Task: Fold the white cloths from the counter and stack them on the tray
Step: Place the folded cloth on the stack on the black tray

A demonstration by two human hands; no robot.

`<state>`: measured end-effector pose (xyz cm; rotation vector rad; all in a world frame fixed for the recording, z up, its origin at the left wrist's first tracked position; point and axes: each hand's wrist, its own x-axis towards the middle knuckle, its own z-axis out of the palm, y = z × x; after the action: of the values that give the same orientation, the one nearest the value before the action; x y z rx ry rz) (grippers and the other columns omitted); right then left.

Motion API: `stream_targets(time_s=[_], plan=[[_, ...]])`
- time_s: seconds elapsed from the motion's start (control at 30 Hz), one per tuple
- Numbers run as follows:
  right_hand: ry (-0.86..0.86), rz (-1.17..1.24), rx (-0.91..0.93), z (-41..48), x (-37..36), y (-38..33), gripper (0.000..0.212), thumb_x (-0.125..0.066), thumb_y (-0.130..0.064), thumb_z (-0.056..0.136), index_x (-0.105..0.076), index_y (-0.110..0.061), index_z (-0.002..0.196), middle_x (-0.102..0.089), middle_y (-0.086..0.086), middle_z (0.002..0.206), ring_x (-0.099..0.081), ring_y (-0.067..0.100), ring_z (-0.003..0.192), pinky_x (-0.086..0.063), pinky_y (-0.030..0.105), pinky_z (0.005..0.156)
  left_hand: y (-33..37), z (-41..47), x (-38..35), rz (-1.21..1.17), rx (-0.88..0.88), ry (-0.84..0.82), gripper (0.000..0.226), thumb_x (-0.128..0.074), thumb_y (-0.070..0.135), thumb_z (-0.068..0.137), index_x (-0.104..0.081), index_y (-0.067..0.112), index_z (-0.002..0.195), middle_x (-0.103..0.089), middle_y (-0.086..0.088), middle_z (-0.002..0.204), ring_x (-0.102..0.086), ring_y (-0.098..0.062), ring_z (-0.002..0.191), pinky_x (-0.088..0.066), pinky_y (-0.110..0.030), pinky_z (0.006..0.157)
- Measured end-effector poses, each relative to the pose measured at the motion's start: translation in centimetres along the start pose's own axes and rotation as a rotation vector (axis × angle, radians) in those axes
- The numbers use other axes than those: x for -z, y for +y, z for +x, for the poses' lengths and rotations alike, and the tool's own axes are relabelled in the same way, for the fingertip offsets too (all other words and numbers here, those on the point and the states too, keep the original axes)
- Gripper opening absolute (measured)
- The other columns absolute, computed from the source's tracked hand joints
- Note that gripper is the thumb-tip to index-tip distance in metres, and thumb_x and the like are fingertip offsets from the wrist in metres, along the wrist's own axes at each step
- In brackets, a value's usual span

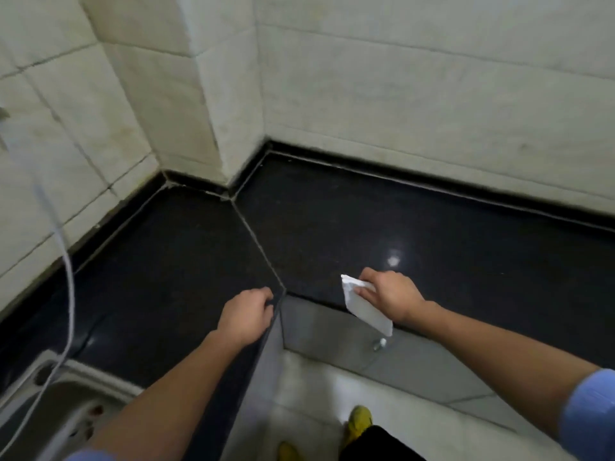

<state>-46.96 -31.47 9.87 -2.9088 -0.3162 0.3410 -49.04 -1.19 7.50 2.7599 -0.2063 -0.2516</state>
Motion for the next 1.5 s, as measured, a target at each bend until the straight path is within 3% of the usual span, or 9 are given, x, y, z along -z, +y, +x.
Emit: stream_targets(time_s=[0.37, 0.77, 1.1, 1.3, 1.5], plan=[[0.300, 0.048, -0.491, -21.5, 1.7, 21.9, 0.023, -0.049, -0.046, 0.094, -0.055, -0.027, 0.105, -0.064, -0.004, 0.108, -0.062, 0.025, 0.097, -0.041, 0.034, 0.073, 27.9, 4.1, -6.4, 0.187, -0.530, -0.085, 0.024, -0.051, 0.031, 0.090, -0.059, 0.024, 0.112, -0.068, -0.002, 0.108, -0.061, -0.027, 0.100, -0.049, -0.035, 0.080], [0.388, 0.074, -0.803, -44.8, 5.1, 44.0, 0.020, -0.052, -0.042, 0.092, -0.057, -0.027, 0.105, -0.065, -0.004, 0.107, -0.061, 0.024, 0.101, -0.041, 0.034, 0.072, 61.2, -1.1, -18.7, 0.130, -0.869, -0.222, 0.026, -0.051, 0.032, 0.092, -0.059, 0.023, 0.115, -0.068, 0.000, 0.109, -0.061, -0.024, 0.100, -0.049, -0.034, 0.081], [0.519, 0.112, -0.971, -53.0, 10.1, 60.3, 0.014, -0.051, -0.033, 0.094, -0.059, -0.026, 0.104, -0.066, -0.001, 0.101, -0.061, 0.026, 0.093, -0.044, 0.037, 0.067, 82.2, 3.2, -25.5, 0.165, -1.087, -0.277, 0.025, -0.051, 0.031, 0.091, -0.060, 0.022, 0.113, -0.068, -0.002, 0.109, -0.062, -0.026, 0.099, -0.051, -0.038, 0.081], [0.655, 0.099, -1.030, -55.9, 16.7, 71.0, 0.003, -0.053, -0.029, 0.089, -0.054, -0.028, 0.091, -0.066, 0.004, 0.091, -0.062, 0.033, 0.087, -0.049, 0.043, 0.069, 95.6, 7.5, -28.2, 0.099, -1.195, -0.292, 0.022, -0.051, 0.030, 0.091, -0.060, 0.021, 0.110, -0.068, -0.002, 0.104, -0.062, -0.025, 0.094, -0.052, -0.040, 0.077], [0.720, -0.005, -1.063, -56.6, 24.1, 79.2, 0.015, -0.052, -0.023, 0.093, -0.062, -0.019, 0.104, -0.068, 0.008, 0.102, -0.060, 0.033, 0.095, -0.035, 0.032, 0.066, 105.7, 10.6, -28.8, 0.038, -1.245, -0.265, 0.023, -0.052, 0.029, 0.091, -0.059, 0.020, 0.111, -0.066, 0.000, 0.101, -0.060, -0.025, 0.095, -0.049, -0.037, 0.074]])
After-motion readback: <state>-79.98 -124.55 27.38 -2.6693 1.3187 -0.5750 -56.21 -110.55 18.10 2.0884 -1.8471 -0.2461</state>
